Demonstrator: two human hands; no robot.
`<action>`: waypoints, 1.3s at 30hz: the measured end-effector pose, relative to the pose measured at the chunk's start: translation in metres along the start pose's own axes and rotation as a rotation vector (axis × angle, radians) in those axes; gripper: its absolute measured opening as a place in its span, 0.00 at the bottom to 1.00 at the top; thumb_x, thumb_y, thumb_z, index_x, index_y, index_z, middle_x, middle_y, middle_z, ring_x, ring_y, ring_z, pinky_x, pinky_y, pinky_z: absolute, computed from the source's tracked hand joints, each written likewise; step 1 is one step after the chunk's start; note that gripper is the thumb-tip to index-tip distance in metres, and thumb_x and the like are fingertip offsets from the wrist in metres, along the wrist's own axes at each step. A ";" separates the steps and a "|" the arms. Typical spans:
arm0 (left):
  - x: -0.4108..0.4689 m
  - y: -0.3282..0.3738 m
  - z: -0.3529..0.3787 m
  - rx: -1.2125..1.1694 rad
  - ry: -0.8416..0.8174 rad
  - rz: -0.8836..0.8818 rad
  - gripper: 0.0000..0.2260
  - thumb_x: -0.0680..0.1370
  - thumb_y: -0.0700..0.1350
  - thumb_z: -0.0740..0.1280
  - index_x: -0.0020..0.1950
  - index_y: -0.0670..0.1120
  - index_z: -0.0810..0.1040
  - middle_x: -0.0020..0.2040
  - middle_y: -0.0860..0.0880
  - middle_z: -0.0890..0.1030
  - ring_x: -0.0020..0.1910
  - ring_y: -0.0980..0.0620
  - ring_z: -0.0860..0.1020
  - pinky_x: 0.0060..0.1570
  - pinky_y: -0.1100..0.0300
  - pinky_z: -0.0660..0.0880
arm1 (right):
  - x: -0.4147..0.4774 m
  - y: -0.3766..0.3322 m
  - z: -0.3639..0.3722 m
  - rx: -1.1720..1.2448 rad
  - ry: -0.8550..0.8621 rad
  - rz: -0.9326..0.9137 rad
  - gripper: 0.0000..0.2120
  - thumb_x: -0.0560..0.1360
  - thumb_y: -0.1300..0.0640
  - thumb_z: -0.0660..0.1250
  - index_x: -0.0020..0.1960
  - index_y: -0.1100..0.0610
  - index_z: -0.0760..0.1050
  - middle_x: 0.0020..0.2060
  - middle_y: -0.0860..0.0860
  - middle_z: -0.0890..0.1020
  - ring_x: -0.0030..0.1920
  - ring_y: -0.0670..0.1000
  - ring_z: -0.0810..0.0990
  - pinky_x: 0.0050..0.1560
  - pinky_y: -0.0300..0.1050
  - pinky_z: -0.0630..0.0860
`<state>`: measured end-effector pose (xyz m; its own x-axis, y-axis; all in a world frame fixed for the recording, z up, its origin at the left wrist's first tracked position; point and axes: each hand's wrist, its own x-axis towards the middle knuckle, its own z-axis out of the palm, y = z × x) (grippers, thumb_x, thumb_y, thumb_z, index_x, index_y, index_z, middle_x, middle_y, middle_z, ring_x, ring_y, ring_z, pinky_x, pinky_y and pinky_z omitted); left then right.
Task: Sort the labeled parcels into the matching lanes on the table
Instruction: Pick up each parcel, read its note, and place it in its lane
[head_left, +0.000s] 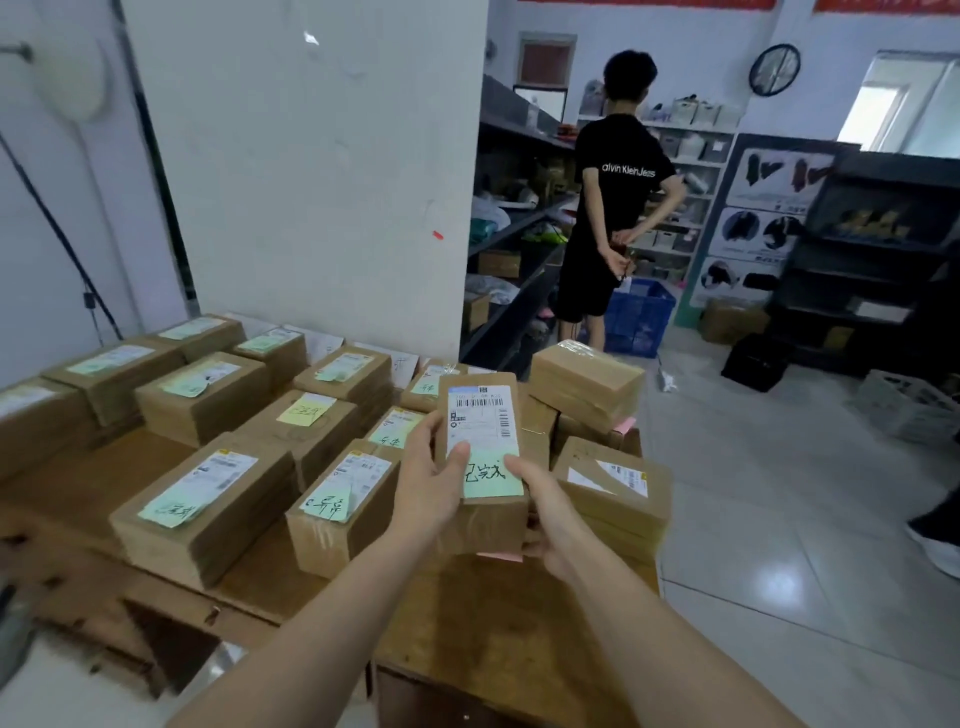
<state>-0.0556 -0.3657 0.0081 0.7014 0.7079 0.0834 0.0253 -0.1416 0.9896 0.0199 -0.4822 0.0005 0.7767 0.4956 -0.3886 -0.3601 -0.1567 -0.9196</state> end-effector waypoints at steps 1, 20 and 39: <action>0.000 0.000 -0.005 0.015 0.010 0.006 0.21 0.79 0.52 0.65 0.70 0.62 0.64 0.67 0.53 0.73 0.60 0.49 0.78 0.52 0.48 0.81 | 0.003 0.001 0.004 0.001 -0.015 0.001 0.25 0.73 0.38 0.67 0.66 0.49 0.72 0.54 0.51 0.83 0.55 0.54 0.80 0.48 0.54 0.80; 0.074 0.001 -0.179 -0.057 0.009 -0.162 0.18 0.82 0.47 0.62 0.72 0.51 0.69 0.60 0.50 0.80 0.53 0.52 0.81 0.47 0.55 0.82 | 0.034 -0.026 0.172 0.051 -0.074 -0.179 0.11 0.78 0.49 0.67 0.58 0.52 0.80 0.47 0.49 0.87 0.50 0.51 0.85 0.53 0.50 0.80; 0.213 -0.026 -0.284 0.057 -0.117 -0.162 0.20 0.82 0.46 0.61 0.75 0.48 0.67 0.64 0.48 0.79 0.58 0.51 0.80 0.57 0.51 0.78 | 0.117 -0.053 0.303 0.074 0.026 -0.233 0.12 0.77 0.55 0.70 0.60 0.52 0.76 0.47 0.49 0.87 0.48 0.48 0.85 0.46 0.44 0.80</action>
<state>-0.1091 -0.0152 0.0330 0.7626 0.6399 -0.0943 0.1828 -0.0734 0.9804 -0.0261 -0.1572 0.0211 0.8561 0.4886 -0.1682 -0.2053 0.0227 -0.9784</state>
